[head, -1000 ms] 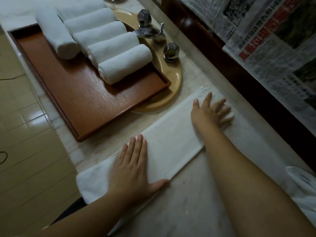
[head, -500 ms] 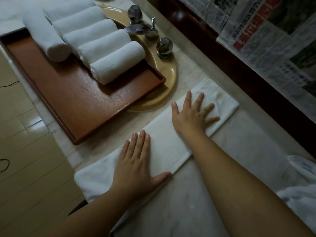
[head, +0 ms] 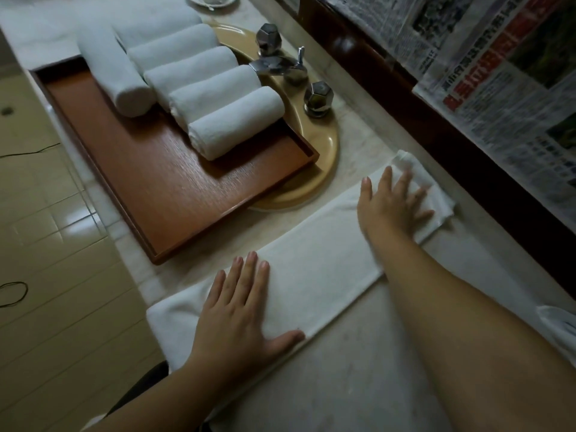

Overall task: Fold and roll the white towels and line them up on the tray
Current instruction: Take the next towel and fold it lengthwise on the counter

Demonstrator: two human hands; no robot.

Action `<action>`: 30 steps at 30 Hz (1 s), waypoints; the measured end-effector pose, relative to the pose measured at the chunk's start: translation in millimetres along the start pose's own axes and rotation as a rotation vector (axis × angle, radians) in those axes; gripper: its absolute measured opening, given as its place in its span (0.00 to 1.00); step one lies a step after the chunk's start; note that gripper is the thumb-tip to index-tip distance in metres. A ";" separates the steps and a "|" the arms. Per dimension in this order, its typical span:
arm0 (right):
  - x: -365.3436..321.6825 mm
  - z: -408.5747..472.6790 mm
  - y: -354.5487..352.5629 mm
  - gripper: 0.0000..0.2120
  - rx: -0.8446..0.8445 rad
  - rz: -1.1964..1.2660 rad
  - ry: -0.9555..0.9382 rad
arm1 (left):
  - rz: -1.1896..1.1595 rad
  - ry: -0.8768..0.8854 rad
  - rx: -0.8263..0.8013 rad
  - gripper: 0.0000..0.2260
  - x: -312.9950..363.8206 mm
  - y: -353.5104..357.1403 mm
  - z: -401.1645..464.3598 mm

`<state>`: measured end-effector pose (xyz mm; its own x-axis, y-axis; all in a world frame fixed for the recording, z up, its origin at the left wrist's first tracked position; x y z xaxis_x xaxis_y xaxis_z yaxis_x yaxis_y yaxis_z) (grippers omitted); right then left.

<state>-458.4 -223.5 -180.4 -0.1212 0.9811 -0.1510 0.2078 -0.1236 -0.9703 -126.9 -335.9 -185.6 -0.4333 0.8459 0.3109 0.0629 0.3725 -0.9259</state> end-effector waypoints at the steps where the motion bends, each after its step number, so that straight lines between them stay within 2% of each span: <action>1: -5.4 -12.5 -2.6 0.38 0.016 0.026 -0.005 | 0.000 -0.002 0.002 0.55 0.5 0.3 1.7; 3: -26.2 -53.3 2.9 0.39 0.017 0.039 -0.085 | -0.001 -0.019 -0.010 0.55 0.1 2.6 5.0; 6: -54.1 -127.6 38.9 0.42 -0.101 -0.043 -0.236 | -0.001 -0.023 -0.004 0.55 -1.1 7.4 6.3; 8: -52.8 -140.0 56.8 0.44 -0.149 -0.103 -0.256 | 0.015 -0.008 0.012 0.55 0.6 7.9 9.2; 26: -13.1 -17.3 22.2 0.47 -0.068 -0.122 -0.191 | 0.037 -0.001 -0.016 0.49 -2.5 4.2 2.3; 30: -12.9 -21.5 15.8 0.43 -0.015 -0.104 -0.218 | 0.027 -0.022 -0.042 0.48 -11.6 -2.2 -9.0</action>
<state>-432.7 -235.0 -189.7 -0.3489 0.9329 -0.0892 0.1979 -0.0197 -0.9800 -113.9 -343.1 -185.2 -0.4508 0.8472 0.2811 0.1123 0.3662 -0.9237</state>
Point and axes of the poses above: each hand's wrist, its own z-axis towards the middle knuckle, its own y-axis out of the palm, x = y × z, the point moved 9 cm from there along z, towards the middle knuckle, and after that the axes turned 2 degrees about z, right-handed, at the moved point
